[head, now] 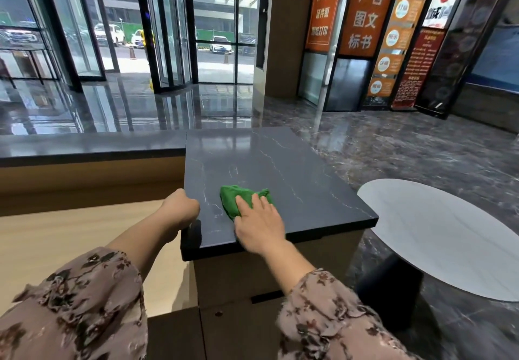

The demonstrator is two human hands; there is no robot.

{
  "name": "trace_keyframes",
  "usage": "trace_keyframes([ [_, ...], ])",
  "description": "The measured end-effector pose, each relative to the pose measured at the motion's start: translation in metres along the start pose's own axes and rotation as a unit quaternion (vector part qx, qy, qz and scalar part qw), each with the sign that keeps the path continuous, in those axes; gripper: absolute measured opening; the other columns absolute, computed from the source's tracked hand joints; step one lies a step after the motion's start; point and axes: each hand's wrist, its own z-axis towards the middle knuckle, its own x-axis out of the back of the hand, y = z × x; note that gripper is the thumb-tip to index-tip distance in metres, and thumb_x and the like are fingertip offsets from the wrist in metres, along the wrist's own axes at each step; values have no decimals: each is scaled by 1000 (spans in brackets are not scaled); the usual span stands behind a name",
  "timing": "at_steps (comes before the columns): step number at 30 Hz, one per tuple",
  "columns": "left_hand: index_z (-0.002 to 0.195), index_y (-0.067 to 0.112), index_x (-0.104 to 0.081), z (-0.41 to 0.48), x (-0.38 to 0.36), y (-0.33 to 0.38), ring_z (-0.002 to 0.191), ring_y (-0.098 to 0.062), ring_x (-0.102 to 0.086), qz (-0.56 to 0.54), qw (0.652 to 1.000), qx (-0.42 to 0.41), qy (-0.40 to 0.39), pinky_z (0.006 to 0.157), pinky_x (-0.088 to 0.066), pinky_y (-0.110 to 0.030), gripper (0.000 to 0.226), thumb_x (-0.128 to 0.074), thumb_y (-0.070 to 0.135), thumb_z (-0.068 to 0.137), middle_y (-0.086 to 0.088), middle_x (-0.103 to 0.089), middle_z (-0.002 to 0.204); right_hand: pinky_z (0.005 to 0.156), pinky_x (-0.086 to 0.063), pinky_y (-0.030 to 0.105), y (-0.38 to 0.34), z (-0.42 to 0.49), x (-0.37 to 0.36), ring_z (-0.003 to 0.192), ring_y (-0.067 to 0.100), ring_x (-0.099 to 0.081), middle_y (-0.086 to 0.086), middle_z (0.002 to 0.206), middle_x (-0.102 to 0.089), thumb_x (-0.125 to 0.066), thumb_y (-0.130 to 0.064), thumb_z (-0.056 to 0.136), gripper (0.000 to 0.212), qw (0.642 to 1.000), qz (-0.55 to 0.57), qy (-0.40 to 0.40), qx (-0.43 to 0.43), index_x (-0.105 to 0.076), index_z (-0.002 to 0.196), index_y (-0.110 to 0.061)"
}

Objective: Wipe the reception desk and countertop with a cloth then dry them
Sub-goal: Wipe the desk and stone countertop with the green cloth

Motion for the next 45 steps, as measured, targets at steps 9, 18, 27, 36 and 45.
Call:
trace_keyframes([
  [9,101,7,-47,4,-5,1,73,-22,-50,39,999,4,24,57,-40,-28,8,-44,3,94,-8,-50,84,117,-16,32,175,-7,42,146,19,-17,4,160,-19,-37,-31,101,53,997,-13,5,-71,-23,152,-25],
  [18,114,1,-48,4,6,-12,94,-25,-55,-137,989,61,14,87,-50,-38,20,-42,0,95,-11,-51,106,112,-24,43,140,-4,34,137,35,-26,18,150,-28,-35,-27,92,54,958,-20,50,-281,-29,146,-19],
  [27,114,7,-52,5,35,-51,91,-26,-54,-383,911,150,27,84,-48,-39,20,-38,14,101,-13,-53,96,119,-5,47,-73,-15,-16,146,37,-3,21,158,-6,-37,-32,96,65,988,4,47,-148,-11,153,-16],
  [36,118,19,-50,11,47,-56,79,-21,-55,-360,919,158,11,74,-44,-35,23,-42,31,100,-10,-54,102,121,-7,38,-77,17,-9,148,26,-8,10,160,-10,-31,-33,101,54,983,-3,-65,172,-17,153,-26],
  [45,112,13,-52,24,47,-52,95,-22,-60,-324,932,160,6,77,-48,-34,31,-48,38,96,-10,-59,110,117,-20,40,62,73,20,144,30,-18,12,158,-20,-33,-31,99,57,997,-24,-26,-74,-18,152,-20],
])
